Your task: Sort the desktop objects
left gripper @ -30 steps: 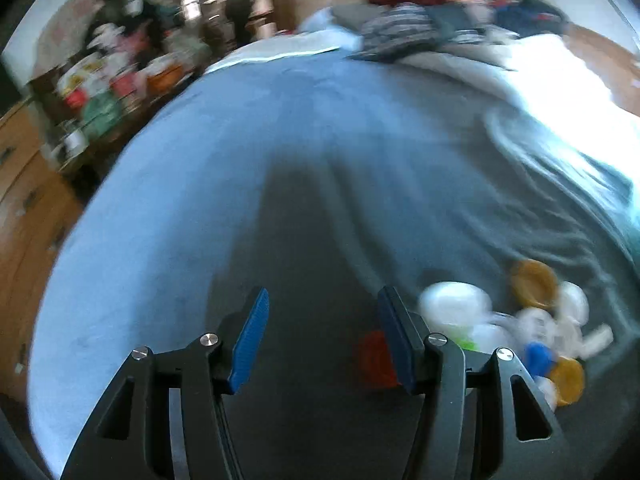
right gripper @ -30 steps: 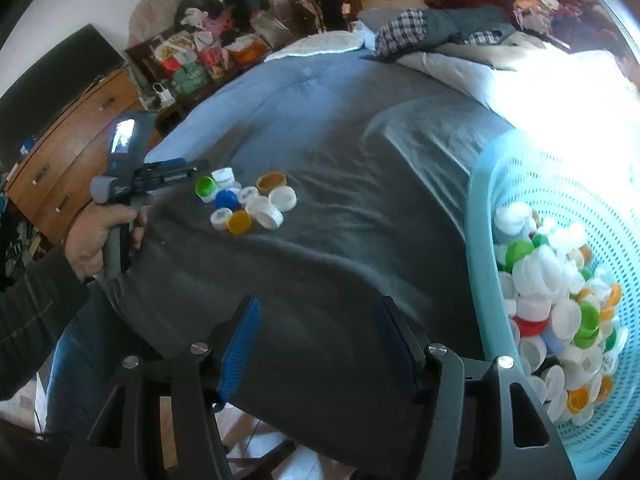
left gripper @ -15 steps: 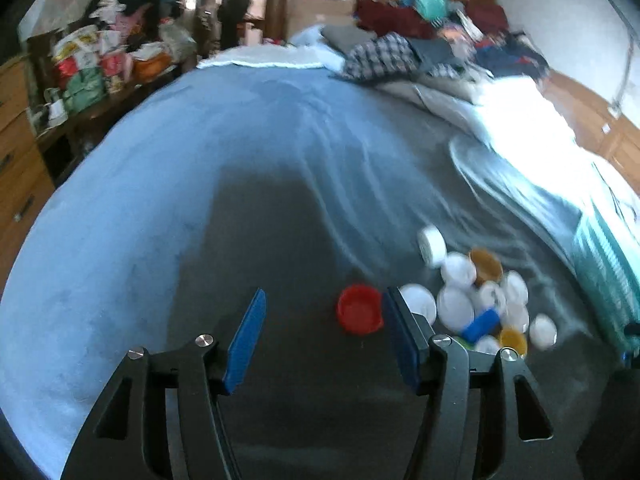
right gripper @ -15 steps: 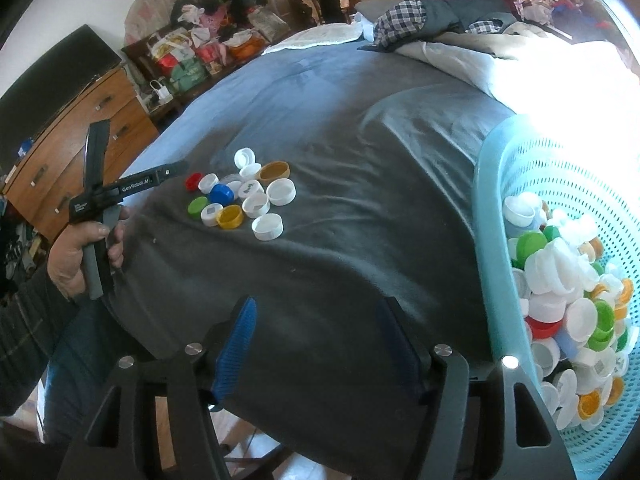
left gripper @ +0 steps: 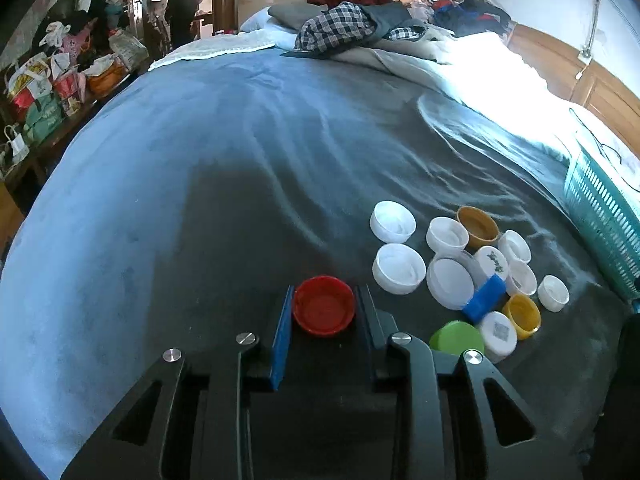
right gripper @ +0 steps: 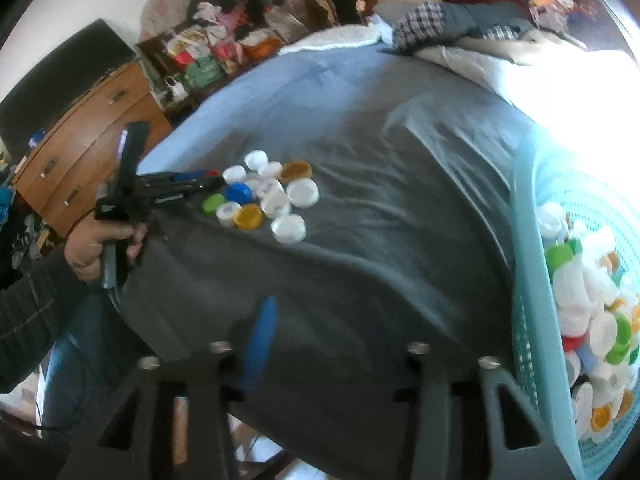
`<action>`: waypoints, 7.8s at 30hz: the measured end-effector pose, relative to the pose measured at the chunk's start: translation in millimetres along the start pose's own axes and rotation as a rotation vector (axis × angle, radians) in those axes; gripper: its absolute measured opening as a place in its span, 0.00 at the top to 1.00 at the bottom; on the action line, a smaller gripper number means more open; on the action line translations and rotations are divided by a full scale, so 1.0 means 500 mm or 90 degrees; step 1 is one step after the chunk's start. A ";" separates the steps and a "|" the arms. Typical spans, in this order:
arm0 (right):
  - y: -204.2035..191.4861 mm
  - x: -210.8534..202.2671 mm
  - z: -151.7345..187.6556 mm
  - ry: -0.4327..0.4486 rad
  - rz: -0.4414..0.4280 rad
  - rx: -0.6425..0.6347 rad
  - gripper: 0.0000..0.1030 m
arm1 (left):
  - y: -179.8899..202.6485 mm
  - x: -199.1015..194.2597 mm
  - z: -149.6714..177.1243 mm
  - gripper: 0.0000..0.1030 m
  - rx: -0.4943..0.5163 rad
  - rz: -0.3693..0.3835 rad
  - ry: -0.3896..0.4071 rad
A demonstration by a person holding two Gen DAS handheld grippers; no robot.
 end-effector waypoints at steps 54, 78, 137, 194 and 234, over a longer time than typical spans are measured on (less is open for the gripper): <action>0.012 0.230 -0.155 -0.008 0.036 -0.110 0.88 | 0.136 -0.176 0.012 0.76 -0.075 0.010 0.015; 0.058 -0.235 -0.103 0.191 0.111 0.007 0.88 | 0.472 -0.248 -0.181 0.76 0.115 0.064 0.086; 0.110 -0.210 -0.013 0.140 0.101 0.048 0.33 | 0.167 -0.140 0.003 0.53 0.008 -0.030 0.017; -0.051 0.194 -0.161 0.016 0.048 -0.078 0.67 | 0.072 -0.102 0.045 0.76 -0.066 -0.017 0.046; 0.011 -0.203 -0.057 0.175 0.086 0.010 0.67 | 0.423 -0.238 -0.136 0.76 0.125 -0.036 0.080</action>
Point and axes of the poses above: each gripper's, at about its wrist camera, not at the fingertips, and x roughly the way its jaws point, y to its right, z to its underside, the point moved 2 cm from there along x, roughly the way its jaws point, and after that the axes turned 3 degrees about x, right-handed, at the moved point
